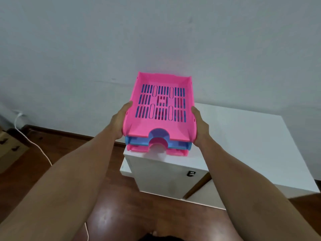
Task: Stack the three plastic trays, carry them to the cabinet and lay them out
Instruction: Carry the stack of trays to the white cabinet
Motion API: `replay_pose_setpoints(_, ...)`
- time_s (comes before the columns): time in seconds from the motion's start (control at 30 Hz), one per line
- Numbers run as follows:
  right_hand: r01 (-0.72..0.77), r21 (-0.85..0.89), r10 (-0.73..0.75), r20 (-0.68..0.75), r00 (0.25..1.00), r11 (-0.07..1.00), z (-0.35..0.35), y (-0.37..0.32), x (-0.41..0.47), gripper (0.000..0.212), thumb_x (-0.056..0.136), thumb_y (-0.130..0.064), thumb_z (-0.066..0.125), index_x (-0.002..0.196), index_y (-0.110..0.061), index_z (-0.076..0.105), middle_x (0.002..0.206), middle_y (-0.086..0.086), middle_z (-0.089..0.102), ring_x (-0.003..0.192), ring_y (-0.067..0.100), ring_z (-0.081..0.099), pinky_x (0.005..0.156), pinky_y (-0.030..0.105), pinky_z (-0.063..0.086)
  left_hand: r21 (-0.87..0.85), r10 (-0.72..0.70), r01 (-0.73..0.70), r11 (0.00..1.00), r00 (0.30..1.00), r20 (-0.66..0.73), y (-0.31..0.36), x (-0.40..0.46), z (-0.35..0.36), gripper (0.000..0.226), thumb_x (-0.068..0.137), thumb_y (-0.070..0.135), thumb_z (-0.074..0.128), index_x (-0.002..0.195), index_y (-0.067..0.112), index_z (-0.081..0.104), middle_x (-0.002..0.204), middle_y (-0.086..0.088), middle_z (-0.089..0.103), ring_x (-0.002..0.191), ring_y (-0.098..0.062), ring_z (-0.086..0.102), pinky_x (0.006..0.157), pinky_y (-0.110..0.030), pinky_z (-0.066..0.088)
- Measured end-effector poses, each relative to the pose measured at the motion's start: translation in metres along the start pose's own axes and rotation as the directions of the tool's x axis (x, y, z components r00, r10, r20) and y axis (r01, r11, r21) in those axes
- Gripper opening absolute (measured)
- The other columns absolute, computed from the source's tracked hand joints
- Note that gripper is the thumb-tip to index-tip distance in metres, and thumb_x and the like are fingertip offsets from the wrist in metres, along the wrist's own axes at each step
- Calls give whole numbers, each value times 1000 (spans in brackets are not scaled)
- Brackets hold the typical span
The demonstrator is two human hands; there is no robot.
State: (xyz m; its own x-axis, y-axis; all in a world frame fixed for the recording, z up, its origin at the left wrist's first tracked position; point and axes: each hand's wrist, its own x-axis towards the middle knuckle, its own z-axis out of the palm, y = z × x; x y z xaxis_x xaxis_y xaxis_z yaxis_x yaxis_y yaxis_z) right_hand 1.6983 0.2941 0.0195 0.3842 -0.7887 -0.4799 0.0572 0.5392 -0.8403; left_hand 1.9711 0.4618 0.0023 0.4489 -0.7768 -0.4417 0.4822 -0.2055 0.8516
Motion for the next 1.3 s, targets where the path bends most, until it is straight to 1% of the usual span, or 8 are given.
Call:
replay_pose_setpoints(0.13, -16, -1, 16, 4, 1000, 1000, 2, 8, 10, 77, 55, -71, 92, 110, -19, 80, 119, 12, 80, 112, 39, 75, 100, 56, 59, -5, -21, 21, 1000, 1000, 8, 0, 15, -6, 81, 71, 70, 78, 133, 19, 65, 144, -22, 57, 131, -46, 55, 108, -66, 42)
replay_pose_setpoints(0.3, 8, -5, -8, -56, 998, 1000, 8, 0, 12, 45, 80, -58, 83, 102, -18, 78, 108, 9, 83, 96, 31, 79, 88, 46, 65, 18, -27, 27, 999, 999, 20, 6, 33, -8, 83, 69, 71, 78, 134, 21, 65, 143, -20, 59, 130, -46, 56, 107, -68, 41)
replay_pose_setpoints(0.5, 15, -8, -16, -74, 997, 1000, 17, -3, 19, 53, 75, -62, 84, 106, -20, 79, 109, 8, 83, 108, 35, 77, 95, 53, 62, -19, -21, 23, 1000, 995, 100, 15, 46, -5, 85, 72, 69, 77, 138, 20, 60, 128, -14, 64, 114, -38, 63, 104, -58, 48)
replay_pose_setpoints(0.63, 8, 14, -7, -65, 998, 1000, 21, -11, 25, 42, 82, -56, 82, 101, -19, 77, 106, 8, 83, 88, 29, 78, 87, 46, 66, -20, -18, 20, 1000, 992, 122, 20, 53, -3, 82, 74, 71, 74, 138, 21, 60, 129, -13, 62, 115, -39, 60, 108, -62, 43)
replay_pose_setpoints(0.8, 11, -54, -12, -22, 1000, 999, 20, -11, 34, 71, 67, -71, 85, 116, -20, 78, 115, 9, 81, 110, 36, 77, 102, 57, 58, -24, -22, 25, 999, 993, 117, 28, 55, 1, 78, 79, 67, 70, 140, 19, 59, 116, -10, 67, 102, -34, 65, 92, -51, 54)
replay_pose_setpoints(1.0, -3, -69, 2, -12, 1000, 998, 19, -13, 34, 91, 49, -77, 89, 119, -20, 78, 117, 9, 81, 112, 36, 76, 103, 58, 57, -5, -20, 21, 1000, 994, 110, 31, 53, 1, 77, 79, 68, 71, 139, 21, 60, 115, -9, 68, 102, -34, 65, 89, -50, 55)
replay_pose_setpoints(1.2, -22, -65, 17, -78, 997, 998, 16, -17, 37, 77, 51, -74, 91, 109, -24, 81, 113, 7, 82, 114, 37, 75, 106, 61, 55, 28, -38, 35, 999, 994, 107, 38, 41, 8, 67, 87, 66, 62, 135, 20, 63, 107, -6, 72, 92, -30, 70, 76, -44, 61)
replay_pose_setpoints(1.3, 11, -58, -18, -121, 992, 998, 21, -28, 26, 67, 65, -60, 90, 119, -22, 76, 117, 3, 80, 115, 29, 72, 107, 56, 55, -6, -65, 66, 998, 997, 50, 44, 32, 11, 71, 74, 67, 74, 130, 23, 68, 107, -5, 74, 94, -32, 71, 76, -46, 61)
